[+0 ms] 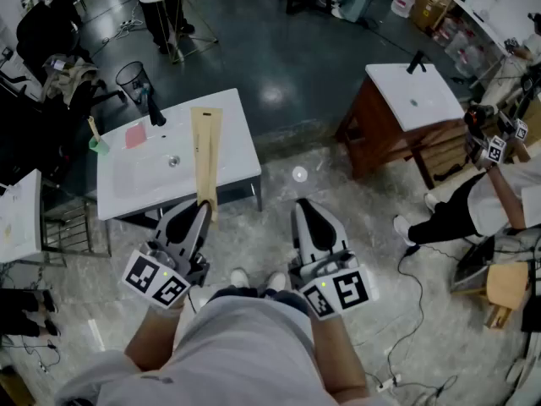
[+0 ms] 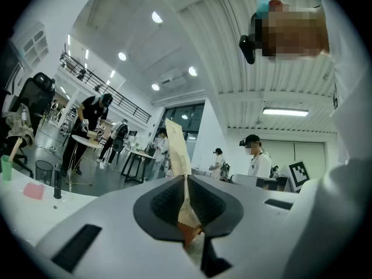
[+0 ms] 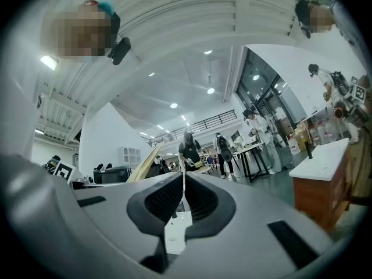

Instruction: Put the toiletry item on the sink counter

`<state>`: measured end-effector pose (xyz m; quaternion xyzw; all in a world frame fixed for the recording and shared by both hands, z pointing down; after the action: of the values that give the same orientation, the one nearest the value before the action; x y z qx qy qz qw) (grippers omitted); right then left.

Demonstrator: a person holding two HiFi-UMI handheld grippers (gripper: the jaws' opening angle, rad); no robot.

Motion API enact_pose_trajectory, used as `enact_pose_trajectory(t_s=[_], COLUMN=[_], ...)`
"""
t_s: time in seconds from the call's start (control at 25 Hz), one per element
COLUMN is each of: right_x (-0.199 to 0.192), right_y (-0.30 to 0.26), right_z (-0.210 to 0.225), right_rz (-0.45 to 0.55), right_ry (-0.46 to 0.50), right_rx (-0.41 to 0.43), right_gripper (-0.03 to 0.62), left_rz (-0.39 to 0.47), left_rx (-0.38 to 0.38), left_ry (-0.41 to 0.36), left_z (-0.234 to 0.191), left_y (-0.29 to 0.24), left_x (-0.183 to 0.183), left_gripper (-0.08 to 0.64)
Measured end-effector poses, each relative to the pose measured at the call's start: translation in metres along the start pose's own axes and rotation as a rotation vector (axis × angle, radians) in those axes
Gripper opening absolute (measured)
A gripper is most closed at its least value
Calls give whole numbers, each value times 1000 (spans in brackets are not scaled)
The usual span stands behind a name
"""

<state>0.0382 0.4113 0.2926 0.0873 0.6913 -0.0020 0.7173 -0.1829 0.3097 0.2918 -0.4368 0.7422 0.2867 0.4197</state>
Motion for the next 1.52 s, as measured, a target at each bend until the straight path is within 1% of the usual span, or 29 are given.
enact_pose_trajectory(t_s=[0.28,0.48,0.52,0.6,0.72,0.88,1.08,1.2,1.36,1.52], right_x=[-3,-5,-5,-6,-10,-16,-32,-38,-41,-53], right_y=[-11,-8,-10,-24,-48,-59,-86,-106,-132,-163], right_z=[-16,-4,-7,-25,-47,-48,-54,-38,-8,22], right_rz=[-24,-31,-27,-15,-15,-29,-24,-17,-13,-28], right_ry=[14,22,21,12,-4,-4,3,-6,-8,-25], right_rx=[16,16,15,4,-35,-82,-83,-66,-31,0], right_gripper=[28,28,28,28,28,28,28,28,28,28], left_rz=[12,13,15,19,27,35,35,43,60,67], left_rx=[-1,7,8,4,10,35,66,88,128,170], left_ry=[21,28,29,39,51,62,66,58,58,59], left_z=[-12,-6,-10,-29,-64,-87,-122,-134,-143,-156], left_y=[8,1,3,17,37,47,53,42,14,-16], left_x=[8,0,2,11,29,34,36,35,32,30], left_gripper=[31,31,31,31,31,31,31,31,31,31])
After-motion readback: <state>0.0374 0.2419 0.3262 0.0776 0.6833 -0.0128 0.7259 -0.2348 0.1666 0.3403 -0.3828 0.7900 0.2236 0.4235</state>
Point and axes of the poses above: the fingertips, and each gripper's own axes: y backward along the fingers, z to its right, x out of its top, the point moved 7 cm from there along y, backward along the fingers, and after that the axes turned 14 degrees about y, right-handed, at the moved point
